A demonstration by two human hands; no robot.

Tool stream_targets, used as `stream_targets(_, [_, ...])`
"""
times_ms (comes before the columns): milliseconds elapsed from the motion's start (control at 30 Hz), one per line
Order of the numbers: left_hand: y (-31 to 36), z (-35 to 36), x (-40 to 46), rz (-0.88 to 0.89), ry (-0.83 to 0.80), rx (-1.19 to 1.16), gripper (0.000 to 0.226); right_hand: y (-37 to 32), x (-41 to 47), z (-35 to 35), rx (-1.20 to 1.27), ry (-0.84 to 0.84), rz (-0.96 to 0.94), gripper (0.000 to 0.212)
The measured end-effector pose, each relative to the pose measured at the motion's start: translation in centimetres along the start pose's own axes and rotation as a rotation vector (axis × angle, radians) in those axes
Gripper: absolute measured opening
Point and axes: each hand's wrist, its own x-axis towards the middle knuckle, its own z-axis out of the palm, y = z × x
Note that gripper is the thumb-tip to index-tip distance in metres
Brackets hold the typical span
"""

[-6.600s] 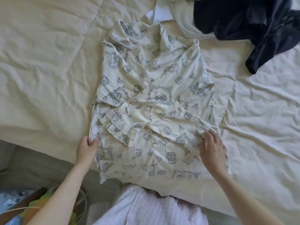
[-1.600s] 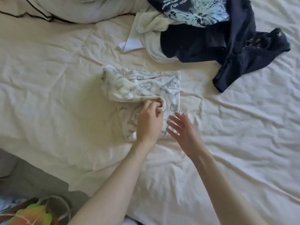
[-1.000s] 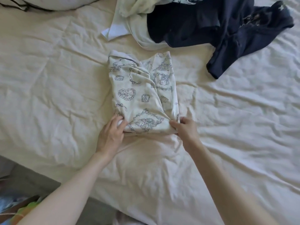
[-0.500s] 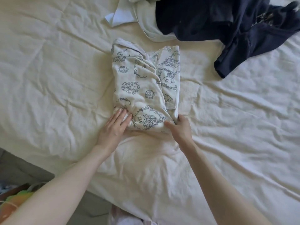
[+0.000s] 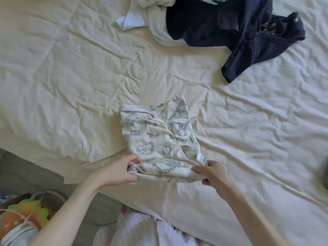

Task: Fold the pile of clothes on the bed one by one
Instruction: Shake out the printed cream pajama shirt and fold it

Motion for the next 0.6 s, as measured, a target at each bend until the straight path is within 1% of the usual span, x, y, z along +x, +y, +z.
stream_targets(67, [-0.1,0.1,0.1,0.031,0.035,-0.198,0.035,-0.3,0.1,-0.3,0.014,0.115,-0.044,0.019])
stream_targets(133, [-0.3,-0.6,0.6,0.081,0.166,-0.411,0.035,-1.9,0.4,-0.1,0.018,0.209,-0.154,0.030])
stream_targets(200, [-0.3,-1.7,1.5,0.141,0.375,-0.526,0.033,-4.3,1.1,0.5,0.015,0.257,-0.269,0.031])
stream_targets(267, [0.0,-3.1,2.9,0.172,0.617,-0.626,0.023,-7.1,2.1,1.3,0.048,0.277,-0.348,0.019])
stream_targets(333, [0.5,-4.3,4.7,0.144,0.825,-0.695,0.007,-9.9,3.0,2.2,0.079,0.293,-0.396,0.014])
stream_targets(367, [0.8,-4.9,5.8,0.110,0.889,-0.694,0.013,-10.9,3.5,2.6,0.073,0.303,-0.421,0.019])
stream_targets(433, [1.3,-5.5,7.6,0.010,0.892,-0.641,0.037,-12.2,4.6,3.6,-0.002,0.308,-0.501,0.037])
stream_targets(500, [1.2,-5.6,8.7,-0.086,0.863,-0.558,0.051,-12.1,5.3,4.7,-0.141,0.271,-0.616,0.047])
stream_targets(533, [1.0,-5.4,9.0,-0.105,0.859,-0.555,0.054,-11.6,5.7,5.3,-0.263,0.263,-0.688,0.048])
stream_targets(600, [0.4,-4.6,9.2,-0.070,0.852,-0.607,0.060,-10.0,6.5,6.4,-0.624,0.311,-0.840,0.049])
